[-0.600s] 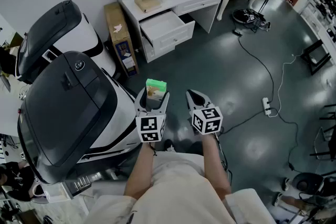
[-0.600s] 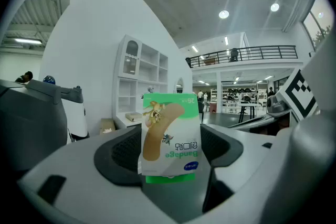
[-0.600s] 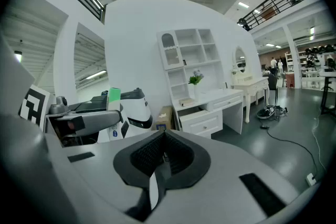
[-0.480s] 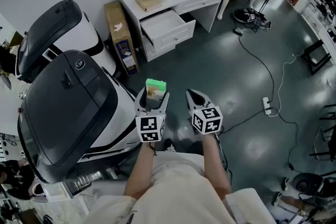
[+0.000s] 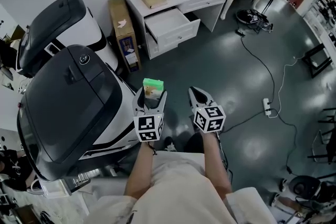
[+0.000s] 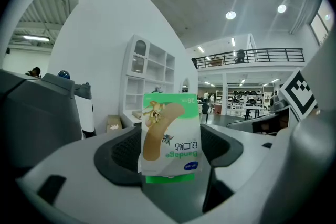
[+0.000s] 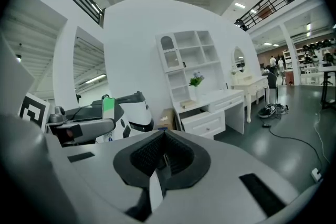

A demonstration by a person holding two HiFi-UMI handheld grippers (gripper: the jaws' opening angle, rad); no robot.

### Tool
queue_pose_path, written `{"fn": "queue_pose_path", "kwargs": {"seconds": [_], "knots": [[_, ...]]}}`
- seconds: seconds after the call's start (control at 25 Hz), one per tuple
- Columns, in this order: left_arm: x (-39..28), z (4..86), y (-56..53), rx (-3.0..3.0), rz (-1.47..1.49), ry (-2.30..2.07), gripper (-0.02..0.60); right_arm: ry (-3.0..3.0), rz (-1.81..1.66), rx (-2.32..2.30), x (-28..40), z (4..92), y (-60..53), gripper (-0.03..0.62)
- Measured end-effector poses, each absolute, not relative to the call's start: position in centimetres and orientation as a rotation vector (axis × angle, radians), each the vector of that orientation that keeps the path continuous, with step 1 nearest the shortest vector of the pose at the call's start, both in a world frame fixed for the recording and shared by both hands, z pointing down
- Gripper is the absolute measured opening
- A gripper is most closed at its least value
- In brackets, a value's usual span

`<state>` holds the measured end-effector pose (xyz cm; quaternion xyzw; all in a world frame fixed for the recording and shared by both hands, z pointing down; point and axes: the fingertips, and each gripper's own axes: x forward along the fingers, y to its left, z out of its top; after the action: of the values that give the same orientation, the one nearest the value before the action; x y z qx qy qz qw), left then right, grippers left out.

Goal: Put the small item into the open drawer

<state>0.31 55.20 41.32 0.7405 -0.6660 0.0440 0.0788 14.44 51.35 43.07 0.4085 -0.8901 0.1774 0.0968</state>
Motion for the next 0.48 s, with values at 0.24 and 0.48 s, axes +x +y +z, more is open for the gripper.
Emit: {"fn": "queue_pose_path", "kwargs": {"seconds": [0.24,0.48], "knots": [[0.4,42.0,54.7,2.199,0.115,-1.978,0.358,-2.648,0.644,1.311,16.7,42.6,50.1,0.025],[-0.8,42.2,53.1,2.179,0.105,-2.003,0.359,-2.664,0.643,1.338,16.3,42.7,47.9,0.025]]}}
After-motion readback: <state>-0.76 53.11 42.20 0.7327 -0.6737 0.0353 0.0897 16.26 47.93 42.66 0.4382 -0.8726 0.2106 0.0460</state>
